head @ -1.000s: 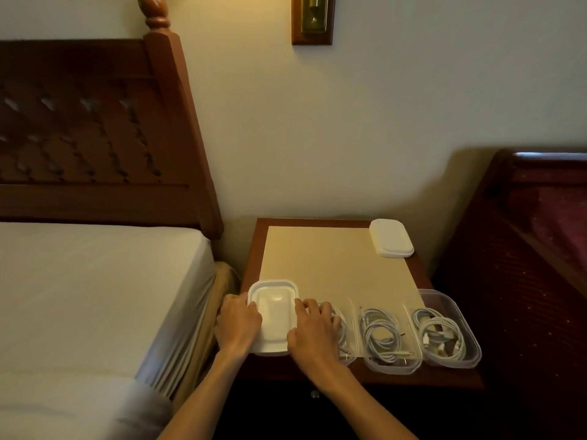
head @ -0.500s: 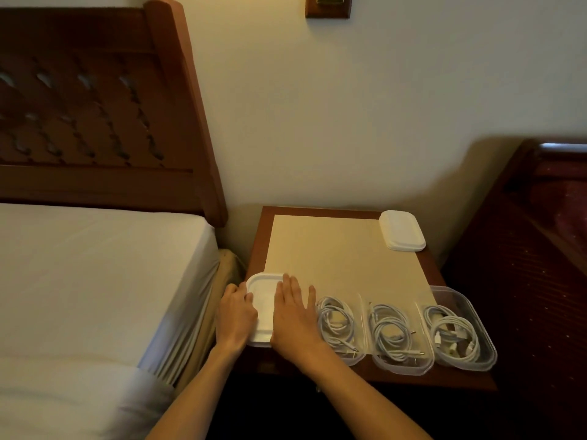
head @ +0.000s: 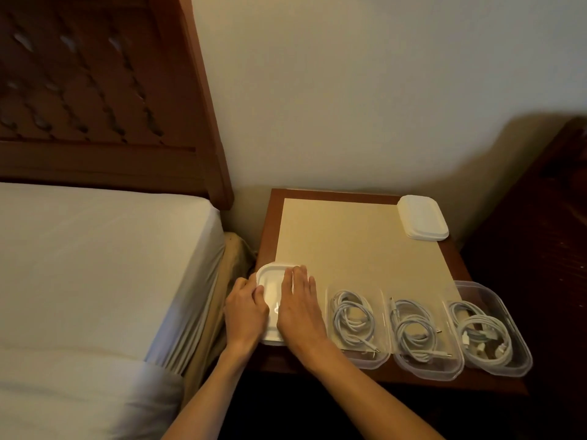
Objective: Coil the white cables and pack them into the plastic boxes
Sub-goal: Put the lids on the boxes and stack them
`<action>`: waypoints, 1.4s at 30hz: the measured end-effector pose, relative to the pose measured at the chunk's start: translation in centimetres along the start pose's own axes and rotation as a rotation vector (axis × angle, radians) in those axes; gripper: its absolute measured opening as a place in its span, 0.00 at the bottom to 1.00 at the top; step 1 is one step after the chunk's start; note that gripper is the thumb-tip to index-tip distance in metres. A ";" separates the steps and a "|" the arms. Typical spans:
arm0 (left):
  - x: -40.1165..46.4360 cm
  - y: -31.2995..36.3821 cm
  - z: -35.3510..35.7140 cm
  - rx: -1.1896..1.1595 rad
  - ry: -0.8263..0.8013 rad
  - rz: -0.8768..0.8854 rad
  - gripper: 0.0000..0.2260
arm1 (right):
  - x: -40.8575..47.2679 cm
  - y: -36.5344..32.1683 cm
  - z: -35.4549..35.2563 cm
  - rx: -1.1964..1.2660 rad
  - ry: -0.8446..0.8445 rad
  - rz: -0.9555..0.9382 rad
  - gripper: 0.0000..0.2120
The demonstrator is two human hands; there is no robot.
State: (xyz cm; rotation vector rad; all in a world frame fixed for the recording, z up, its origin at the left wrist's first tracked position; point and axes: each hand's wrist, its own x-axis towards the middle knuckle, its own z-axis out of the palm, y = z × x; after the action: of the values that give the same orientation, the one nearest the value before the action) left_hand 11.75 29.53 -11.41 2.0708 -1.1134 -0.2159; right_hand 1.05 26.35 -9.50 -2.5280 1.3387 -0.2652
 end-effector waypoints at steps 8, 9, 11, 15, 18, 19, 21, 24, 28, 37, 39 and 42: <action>-0.2 0.5 -0.2 -0.078 -0.014 -0.036 0.10 | -0.1 0.3 -1.0 0.127 -0.070 0.043 0.32; 0.0 0.5 -0.4 -0.068 -0.028 -0.038 0.11 | 0.0 0.2 -1.1 0.107 -0.071 0.047 0.32; 0.2 0.5 -0.6 -0.036 -0.078 -0.055 0.12 | 0.1 -0.1 -1.1 0.057 -0.064 0.050 0.30; 0.0 1.3 -1.4 0.058 -0.151 -0.175 0.21 | -0.2 -0.3 -2.6 -0.022 0.001 0.010 0.29; -1.3 2.7 -1.6 0.259 -0.076 0.028 0.26 | -1.2 1.1 -3.6 0.136 0.229 0.004 0.28; -1.5 3.2 -1.4 0.321 -0.113 0.123 0.28 | -1.6 1.9 -4.1 0.182 0.287 0.028 0.26; -1.6 4.0 -0.6 0.430 -0.243 0.266 0.33 | -2.6 3.7 -4.7 0.245 0.362 0.094 0.23; -1.3 4.4 0.8 0.513 -0.397 0.317 0.39 | -3.7 6.3 -5.6 0.288 0.424 0.115 0.24; -1.0 4.3 1.5 0.490 -0.424 0.278 0.31 | -3.5 9.3 -7.0 0.295 0.422 0.115 0.21; 0.9 5.3 3.2 0.478 -0.415 0.292 0.30 | 5.7 18.7 -10.9 0.196 0.403 0.264 0.11; 1.2 5.5 3.4 0.483 -0.412 0.303 0.32 | 7.8 21.6 -11.4 0.089 0.294 0.401 0.16; 1.5 5.6 3.5 0.481 -0.409 0.314 0.34 | 9.6 25.0 -11.3 -0.045 0.139 0.600 0.29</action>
State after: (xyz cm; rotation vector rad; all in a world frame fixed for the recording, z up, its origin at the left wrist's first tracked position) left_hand 7.46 24.61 -9.72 2.2772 -1.8721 -0.2393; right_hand -16.33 3.26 -6.38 -2.0391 2.0895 -0.2862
